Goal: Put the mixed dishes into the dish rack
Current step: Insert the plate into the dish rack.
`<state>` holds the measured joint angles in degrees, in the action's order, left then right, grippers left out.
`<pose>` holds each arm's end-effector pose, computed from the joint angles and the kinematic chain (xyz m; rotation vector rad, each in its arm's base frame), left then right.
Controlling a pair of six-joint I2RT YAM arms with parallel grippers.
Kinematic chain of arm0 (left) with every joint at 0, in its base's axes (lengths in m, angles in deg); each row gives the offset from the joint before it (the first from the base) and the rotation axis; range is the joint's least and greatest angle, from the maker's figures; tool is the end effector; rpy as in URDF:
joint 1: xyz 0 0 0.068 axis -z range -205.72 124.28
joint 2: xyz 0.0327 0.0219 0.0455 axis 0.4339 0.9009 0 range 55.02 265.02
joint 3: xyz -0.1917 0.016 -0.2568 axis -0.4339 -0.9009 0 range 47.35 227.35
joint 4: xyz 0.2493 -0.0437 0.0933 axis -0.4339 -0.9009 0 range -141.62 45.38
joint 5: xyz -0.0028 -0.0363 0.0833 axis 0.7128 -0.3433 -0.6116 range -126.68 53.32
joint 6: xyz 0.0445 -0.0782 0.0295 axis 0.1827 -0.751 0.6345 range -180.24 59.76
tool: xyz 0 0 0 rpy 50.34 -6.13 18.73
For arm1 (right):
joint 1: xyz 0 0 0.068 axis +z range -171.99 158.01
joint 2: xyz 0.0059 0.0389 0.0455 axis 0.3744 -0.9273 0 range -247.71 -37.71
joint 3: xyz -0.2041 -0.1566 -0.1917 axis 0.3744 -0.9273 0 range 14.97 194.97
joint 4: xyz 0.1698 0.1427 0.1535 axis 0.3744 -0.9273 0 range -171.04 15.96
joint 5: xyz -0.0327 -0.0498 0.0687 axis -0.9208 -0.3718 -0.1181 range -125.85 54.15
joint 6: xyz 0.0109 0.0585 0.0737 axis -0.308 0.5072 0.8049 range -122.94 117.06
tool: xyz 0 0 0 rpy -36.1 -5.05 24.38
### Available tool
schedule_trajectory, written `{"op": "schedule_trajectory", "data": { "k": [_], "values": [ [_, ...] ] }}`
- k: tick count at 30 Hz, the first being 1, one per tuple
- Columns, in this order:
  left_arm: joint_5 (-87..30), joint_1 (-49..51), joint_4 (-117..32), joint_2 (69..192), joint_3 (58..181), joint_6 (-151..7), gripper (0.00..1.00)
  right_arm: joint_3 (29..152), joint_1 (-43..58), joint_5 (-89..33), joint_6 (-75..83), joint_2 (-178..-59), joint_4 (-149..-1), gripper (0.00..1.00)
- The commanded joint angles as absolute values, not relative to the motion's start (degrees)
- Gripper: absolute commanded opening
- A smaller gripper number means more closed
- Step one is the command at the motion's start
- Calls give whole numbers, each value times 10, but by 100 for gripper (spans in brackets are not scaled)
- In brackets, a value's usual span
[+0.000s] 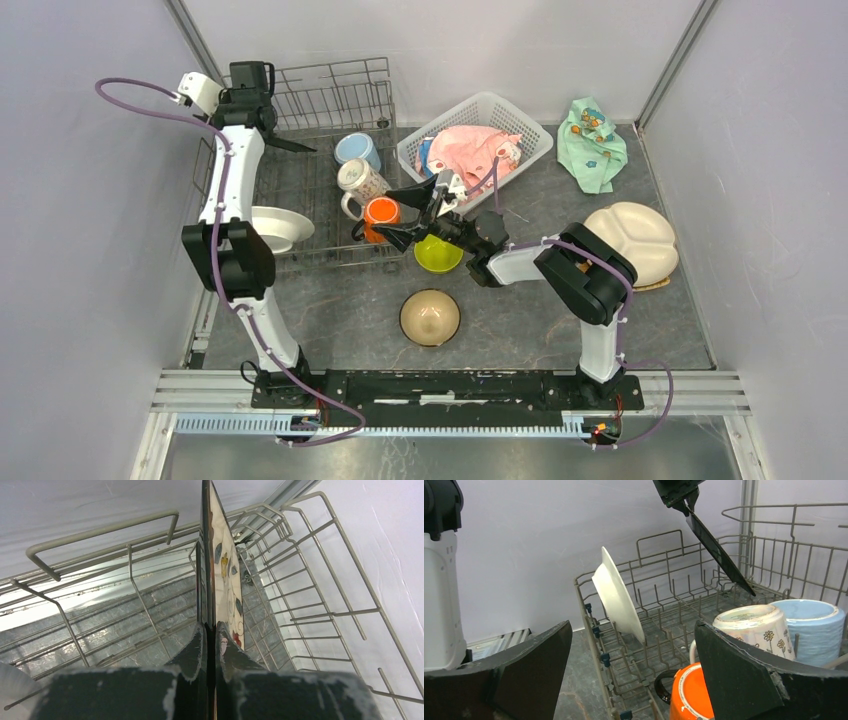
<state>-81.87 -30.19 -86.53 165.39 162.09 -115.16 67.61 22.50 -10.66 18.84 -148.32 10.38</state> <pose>0.4778 0.0983 0.4046 -1.3396 1.5257 0.3313 0.2966 0.3423 0.2910 -0.6474 1.0694 1.2578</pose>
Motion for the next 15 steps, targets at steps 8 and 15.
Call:
{"op": "schedule_trajectory", "data": {
  "k": [8, 15],
  "values": [
    [-888, -298, -808, 1603, 1682, -1222, 2, 630, 227, -88, 230, -1449, 379, 98],
    [-886, -284, -830, 1586, 1690, -1231, 2, 651, 227, -76, 247, -1459, 382, 98]
  ]
}}
